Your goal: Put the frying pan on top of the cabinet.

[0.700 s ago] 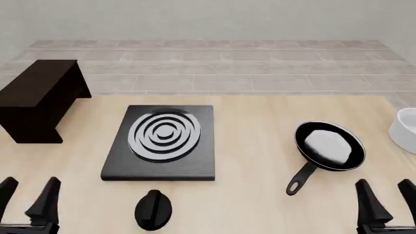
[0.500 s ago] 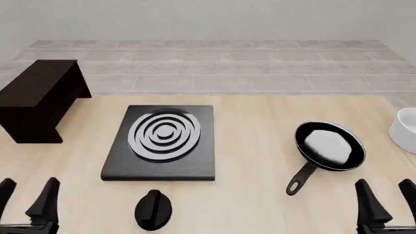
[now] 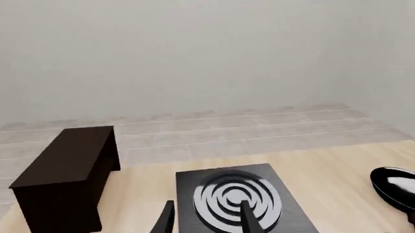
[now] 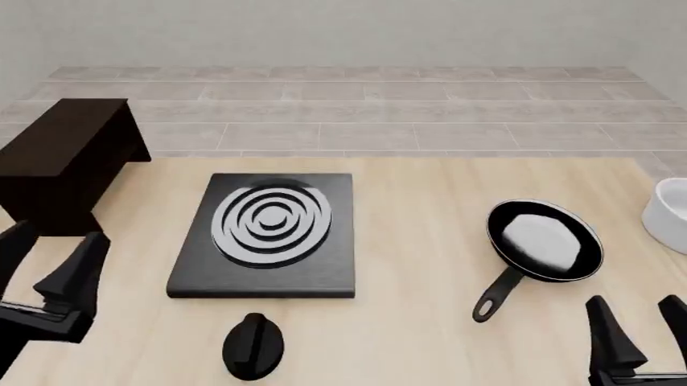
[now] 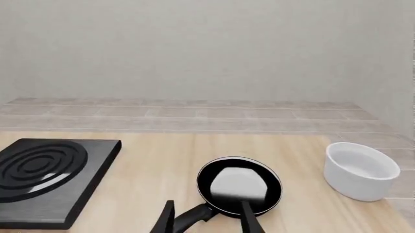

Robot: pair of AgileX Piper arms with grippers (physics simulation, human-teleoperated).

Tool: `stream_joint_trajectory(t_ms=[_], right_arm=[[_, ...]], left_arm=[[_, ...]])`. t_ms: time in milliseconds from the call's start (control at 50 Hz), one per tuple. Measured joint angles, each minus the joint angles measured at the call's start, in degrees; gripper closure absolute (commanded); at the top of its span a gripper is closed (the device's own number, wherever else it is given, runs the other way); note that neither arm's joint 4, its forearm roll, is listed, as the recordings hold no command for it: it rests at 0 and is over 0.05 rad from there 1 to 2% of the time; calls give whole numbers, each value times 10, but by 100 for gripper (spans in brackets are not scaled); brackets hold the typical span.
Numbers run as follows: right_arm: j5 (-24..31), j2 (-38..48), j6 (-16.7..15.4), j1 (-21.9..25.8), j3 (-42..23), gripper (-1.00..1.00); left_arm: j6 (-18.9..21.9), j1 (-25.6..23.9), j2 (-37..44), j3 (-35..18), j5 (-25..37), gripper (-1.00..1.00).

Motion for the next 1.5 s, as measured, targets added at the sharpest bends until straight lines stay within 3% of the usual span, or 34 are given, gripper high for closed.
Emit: stream_joint_trajectory(t_ms=[380,640,1060,1500], right_arm=[[-1,0,5,-1,0,-100],[-2,1,6,-1,1,-100],[-3,2,6,-1,1,-100],[-4,4,10,-1,1,-100]], left_arm=[[-22,-164,258,-196,-10,-100],[-36,-251,405,-303,-5,-100],[-21,-329,612,-460,31,-100],[-31,-373,747,-578,66,-100]])
